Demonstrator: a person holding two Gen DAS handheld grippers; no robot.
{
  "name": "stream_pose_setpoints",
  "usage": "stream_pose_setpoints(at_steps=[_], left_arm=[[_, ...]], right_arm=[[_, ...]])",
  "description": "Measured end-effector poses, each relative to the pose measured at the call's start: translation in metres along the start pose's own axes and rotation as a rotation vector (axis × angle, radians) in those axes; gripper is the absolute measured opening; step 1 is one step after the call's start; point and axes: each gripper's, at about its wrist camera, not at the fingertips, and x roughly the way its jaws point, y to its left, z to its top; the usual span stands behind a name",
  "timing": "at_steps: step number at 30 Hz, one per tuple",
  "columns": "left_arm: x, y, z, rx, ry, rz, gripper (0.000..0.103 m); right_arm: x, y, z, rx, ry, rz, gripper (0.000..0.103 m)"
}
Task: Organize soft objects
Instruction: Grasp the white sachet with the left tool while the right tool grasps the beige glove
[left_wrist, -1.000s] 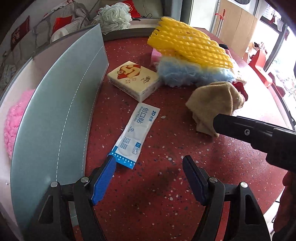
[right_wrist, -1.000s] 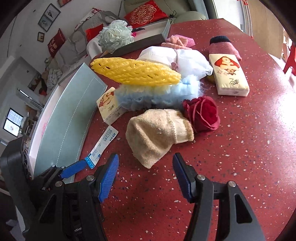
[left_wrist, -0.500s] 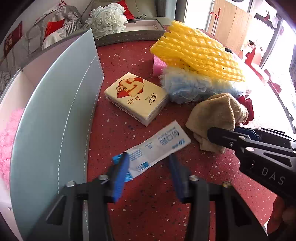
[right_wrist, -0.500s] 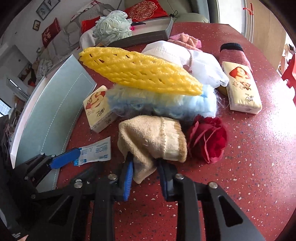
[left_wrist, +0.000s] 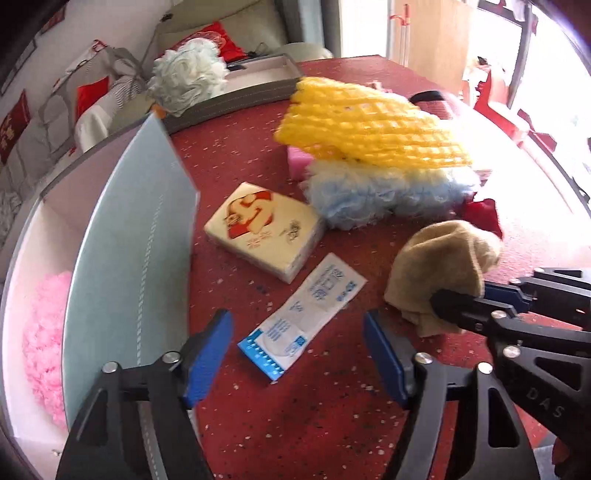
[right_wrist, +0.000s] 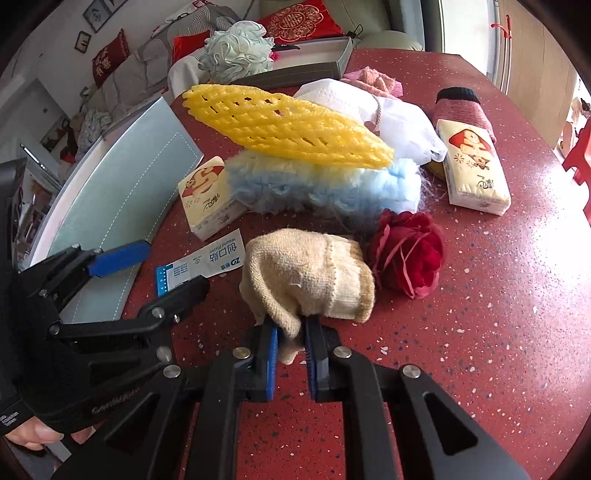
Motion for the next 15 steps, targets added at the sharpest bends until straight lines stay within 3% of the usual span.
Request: stream_pose_setpoints(at_steps=[4, 5, 7, 8, 9, 15], left_arm=[[0.009, -0.01, 0.007, 0.113, 0.037, 0.012, 0.077], [0.016, -0.007, 0.007, 0.112, 0.074, -0.001, 0.064], [0.019, 0.004, 0.011, 0.046, 0.089, -0.145, 0.042], [0.017, 0.009, 0.011, 0.029, 0.08, -0.153, 0.017], [0.014, 0.012, 0.012, 0.038, 0.081, -0.144, 0.001], [0.001, 0.015, 0.01, 0.024, 0.081, -0.159, 0.001]], right_arm=[[0.005, -0.002, 0.008, 0.003, 0.005, 0.002, 0.015], [0.006, -0.002, 0.008, 0.001, 0.005, 0.002, 0.015], [0.006, -0.001, 0.009, -0.003, 0.007, 0.0, 0.015], [0.007, -0.001, 0.009, -0.004, 0.007, 0.001, 0.015], [0.007, -0.001, 0.01, -0.004, 0.008, 0.001, 0.016], [0.005, -0.001, 0.01, 0.017, 0.015, 0.013, 0.017]])
